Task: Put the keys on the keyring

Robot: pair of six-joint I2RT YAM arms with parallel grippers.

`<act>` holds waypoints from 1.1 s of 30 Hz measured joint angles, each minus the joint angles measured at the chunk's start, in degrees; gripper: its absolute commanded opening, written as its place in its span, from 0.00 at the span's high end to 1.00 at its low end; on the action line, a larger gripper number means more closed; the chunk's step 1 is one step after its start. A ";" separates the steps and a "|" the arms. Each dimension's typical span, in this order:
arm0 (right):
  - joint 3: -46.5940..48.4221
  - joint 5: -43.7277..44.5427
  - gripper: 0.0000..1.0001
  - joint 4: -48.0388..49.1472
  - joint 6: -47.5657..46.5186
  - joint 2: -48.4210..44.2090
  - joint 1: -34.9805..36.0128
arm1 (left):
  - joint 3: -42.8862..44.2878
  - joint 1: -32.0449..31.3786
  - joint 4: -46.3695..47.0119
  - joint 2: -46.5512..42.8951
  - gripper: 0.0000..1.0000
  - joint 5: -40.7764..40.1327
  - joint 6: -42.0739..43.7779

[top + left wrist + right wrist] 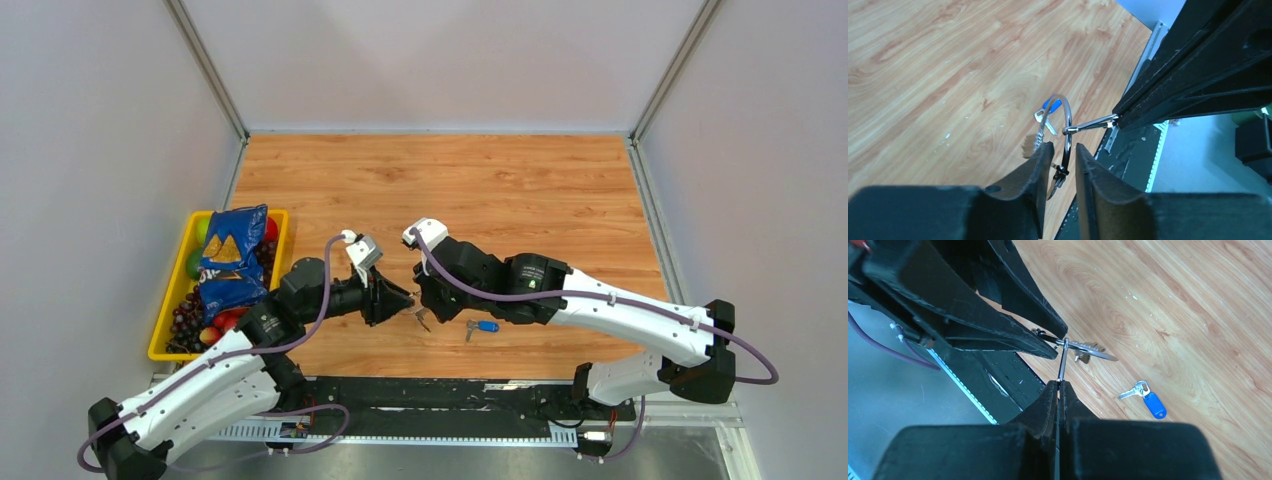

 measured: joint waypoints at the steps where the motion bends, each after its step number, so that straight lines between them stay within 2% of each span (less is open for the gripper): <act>1: 0.24 0.00 1.00 -0.04 0.00 0.00 0.00 | 0.00 -0.20 0.04 0.33 0.82 0.17 0.04; 3: 0.61 0.02 1.00 -0.04 0.00 0.00 0.00 | 0.00 -0.55 0.07 1.01 0.95 0.48 0.26; 5: 1.01 0.28 1.00 -0.11 0.00 0.00 -0.02 | 0.00 -0.90 0.31 1.31 0.99 1.03 0.39; 13: 1.51 2.86 1.00 -0.22 0.00 -0.46 -0.02 | -0.11 -2.05 0.50 -0.81 1.00 -0.07 0.92; 20: 1.01 5.27 1.00 0.15 0.28 -2.95 0.00 | -3.74 -2.82 3.34 -9.40 1.00 -1.14 1.05; 25: -0.37 5.92 1.00 0.74 1.20 -5.07 0.00 | -5.16 -2.82 5.88 -12.39 1.00 -0.92 1.11; 27: -0.81 5.90 1.00 1.11 1.55 -5.64 0.00 | -6.16 -2.93 7.34 -13.09 0.97 -0.79 1.09; 30: -1.14 5.64 1.00 1.49 2.01 -6.16 0.00 | -8.17 -3.08 9.31 -15.08 0.87 -0.72 1.03; 32: -1.11 5.51 1.00 1.64 2.19 -6.38 0.00 | -8.94 -3.08 10.05 -16.15 0.78 -0.74 0.98; 33: -1.09 5.31 1.00 1.73 2.19 -6.47 0.00 | -9.01 -3.08 10.16 -16.39 0.69 -0.72 0.94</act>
